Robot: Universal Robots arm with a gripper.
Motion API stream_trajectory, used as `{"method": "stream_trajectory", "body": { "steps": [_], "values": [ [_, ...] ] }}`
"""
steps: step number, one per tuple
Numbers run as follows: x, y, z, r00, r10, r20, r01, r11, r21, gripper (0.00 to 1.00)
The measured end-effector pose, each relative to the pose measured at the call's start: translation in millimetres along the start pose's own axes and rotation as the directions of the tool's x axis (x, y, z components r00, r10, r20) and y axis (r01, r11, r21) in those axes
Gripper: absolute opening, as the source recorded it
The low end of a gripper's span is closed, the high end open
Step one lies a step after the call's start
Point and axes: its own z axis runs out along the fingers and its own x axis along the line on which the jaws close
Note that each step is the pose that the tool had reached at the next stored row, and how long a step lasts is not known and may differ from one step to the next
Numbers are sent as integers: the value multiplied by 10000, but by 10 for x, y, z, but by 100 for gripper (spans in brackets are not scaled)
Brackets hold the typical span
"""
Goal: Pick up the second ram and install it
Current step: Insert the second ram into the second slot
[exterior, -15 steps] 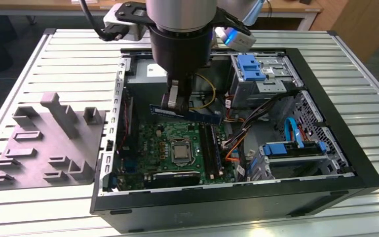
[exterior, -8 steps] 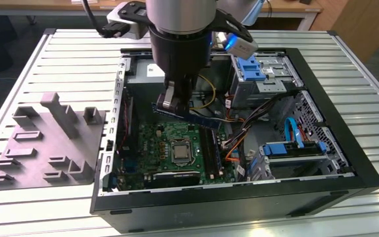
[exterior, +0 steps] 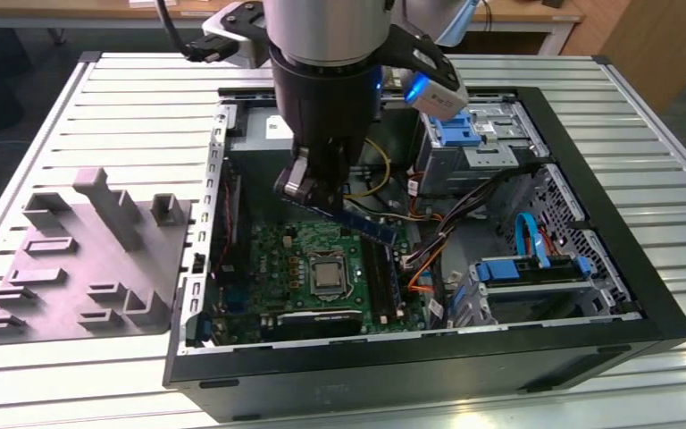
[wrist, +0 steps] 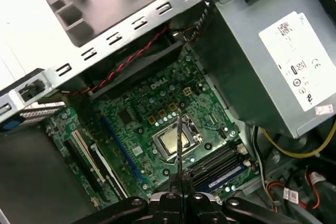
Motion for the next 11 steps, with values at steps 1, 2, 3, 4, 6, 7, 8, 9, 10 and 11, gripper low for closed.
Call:
{"method": "stream_trajectory", "body": {
  "steps": [1, 2, 3, 4, 6, 7, 8, 9, 10, 11],
  "values": [
    [0, 0, 3, 9999, 157, 2, -157, 9999, 4, 11],
    [0, 0, 5, 9995, 326, 3, -326, 9995, 7, 11],
    [0, 0, 7, 9988, 488, 4, -488, 9988, 11, 11],
    [0, 0, 9, 9979, 652, 5, -652, 9979, 14, 11],
    [0, 0, 14, 9951, 987, 9, -987, 9951, 21, 11],
    [0, 0, 16, 9934, 1149, 9, -1149, 9934, 25, 11],
    [0, 0, 18, 9914, 1312, 11, -1312, 9913, 28, 11],
    [0, 0, 20, 9891, 1473, 12, -1473, 9891, 32, 11],
    [0, 0, 23, 9865, 1637, 14, -1637, 9865, 35, 11],
    [1, 0, 25, 9837, 1797, 16, -1797, 9837, 39, 11]
  ]
}}
